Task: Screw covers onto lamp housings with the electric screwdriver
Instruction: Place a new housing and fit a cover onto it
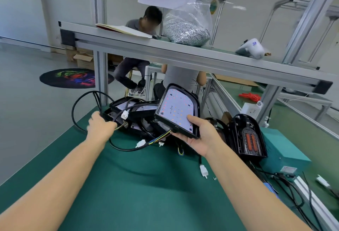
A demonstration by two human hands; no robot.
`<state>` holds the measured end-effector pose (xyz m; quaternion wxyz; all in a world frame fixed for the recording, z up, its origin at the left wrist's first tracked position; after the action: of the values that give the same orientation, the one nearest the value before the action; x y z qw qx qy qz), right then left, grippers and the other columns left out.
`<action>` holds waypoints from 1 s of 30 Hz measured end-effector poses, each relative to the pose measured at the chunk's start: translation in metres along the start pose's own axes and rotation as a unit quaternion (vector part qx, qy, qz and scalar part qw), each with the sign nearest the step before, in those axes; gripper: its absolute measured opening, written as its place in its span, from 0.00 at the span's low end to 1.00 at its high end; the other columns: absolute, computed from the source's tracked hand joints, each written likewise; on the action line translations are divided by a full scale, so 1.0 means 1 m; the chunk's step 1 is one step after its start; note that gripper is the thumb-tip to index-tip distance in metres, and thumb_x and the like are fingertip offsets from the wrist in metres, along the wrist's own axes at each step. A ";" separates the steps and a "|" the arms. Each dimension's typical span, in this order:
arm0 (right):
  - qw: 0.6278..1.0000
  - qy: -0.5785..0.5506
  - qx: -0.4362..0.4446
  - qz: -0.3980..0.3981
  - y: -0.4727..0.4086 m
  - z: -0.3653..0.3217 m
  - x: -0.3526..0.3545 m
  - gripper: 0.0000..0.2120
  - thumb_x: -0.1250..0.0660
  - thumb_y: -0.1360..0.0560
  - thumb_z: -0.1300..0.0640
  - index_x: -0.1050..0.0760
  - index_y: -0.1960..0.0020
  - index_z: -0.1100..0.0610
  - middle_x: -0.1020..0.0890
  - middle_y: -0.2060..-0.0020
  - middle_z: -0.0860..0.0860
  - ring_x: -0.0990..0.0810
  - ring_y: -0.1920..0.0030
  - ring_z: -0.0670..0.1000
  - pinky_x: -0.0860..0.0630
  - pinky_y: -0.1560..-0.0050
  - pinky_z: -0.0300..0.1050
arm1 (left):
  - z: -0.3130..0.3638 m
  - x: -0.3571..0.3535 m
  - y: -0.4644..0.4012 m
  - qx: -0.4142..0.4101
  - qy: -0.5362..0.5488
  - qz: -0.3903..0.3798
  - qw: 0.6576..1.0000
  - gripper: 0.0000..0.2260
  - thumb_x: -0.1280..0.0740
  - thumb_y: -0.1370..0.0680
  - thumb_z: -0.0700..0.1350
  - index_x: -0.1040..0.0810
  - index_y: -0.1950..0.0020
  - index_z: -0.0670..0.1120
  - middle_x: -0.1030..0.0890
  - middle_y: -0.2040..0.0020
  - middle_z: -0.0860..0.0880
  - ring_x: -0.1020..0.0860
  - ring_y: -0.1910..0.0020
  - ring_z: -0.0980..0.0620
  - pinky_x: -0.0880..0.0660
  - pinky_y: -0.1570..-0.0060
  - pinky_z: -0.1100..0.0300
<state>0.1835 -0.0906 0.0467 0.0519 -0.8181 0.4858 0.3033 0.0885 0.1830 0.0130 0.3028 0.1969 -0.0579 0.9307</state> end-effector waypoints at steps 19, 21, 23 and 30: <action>0.991 0.130 -0.011 0.009 0.079 0.058 0.050 0.10 0.37 0.21 0.61 0.23 0.41 0.59 0.14 0.52 0.54 0.14 0.58 0.52 0.19 0.62 0.43 | 0.003 -0.002 0.055 -0.164 0.041 -0.142 0.975 0.17 0.48 0.39 0.27 0.31 0.78 0.46 0.32 0.72 0.46 0.37 0.65 0.49 0.40 0.62 0.57; 0.988 0.154 -0.019 0.017 0.086 0.067 0.055 0.08 0.37 0.21 0.62 0.23 0.43 0.60 0.13 0.55 0.53 0.14 0.61 0.51 0.20 0.64 0.42 | -0.001 -0.010 0.056 -0.170 0.004 -0.185 0.968 0.18 0.47 0.38 0.26 0.31 0.79 0.46 0.31 0.71 0.44 0.36 0.64 0.48 0.40 0.61 0.56; 0.981 0.191 -0.023 0.039 0.090 0.075 0.060 0.07 0.38 0.20 0.62 0.22 0.45 0.60 0.13 0.60 0.51 0.15 0.64 0.50 0.21 0.66 0.39 | -0.009 -0.018 0.053 -0.159 -0.013 -0.199 0.967 0.19 0.47 0.38 0.25 0.31 0.80 0.46 0.30 0.71 0.43 0.35 0.62 0.48 0.39 0.58 0.56; 0.929 0.347 -0.051 0.115 0.097 0.102 0.077 0.06 0.39 0.25 0.64 0.33 0.60 0.57 0.31 0.68 0.54 0.35 0.65 0.52 0.37 0.59 0.44 | -0.040 -0.038 0.038 -0.125 -0.073 -0.135 0.980 0.20 0.48 0.28 0.24 0.23 0.66 0.43 0.21 0.59 0.39 0.29 0.61 0.45 0.37 0.63 0.58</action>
<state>0.0845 -0.1610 -0.0573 -0.1967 -0.8124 0.5482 0.0282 0.0811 0.1406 -0.0390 0.4430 0.2314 -0.1686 0.8496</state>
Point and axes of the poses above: each hand's wrist, its own y-axis away from the middle knuckle, its own x-axis out of the back of the hand, z = x × y, the point moved 6 cm from there along -y, towards the middle knuckle
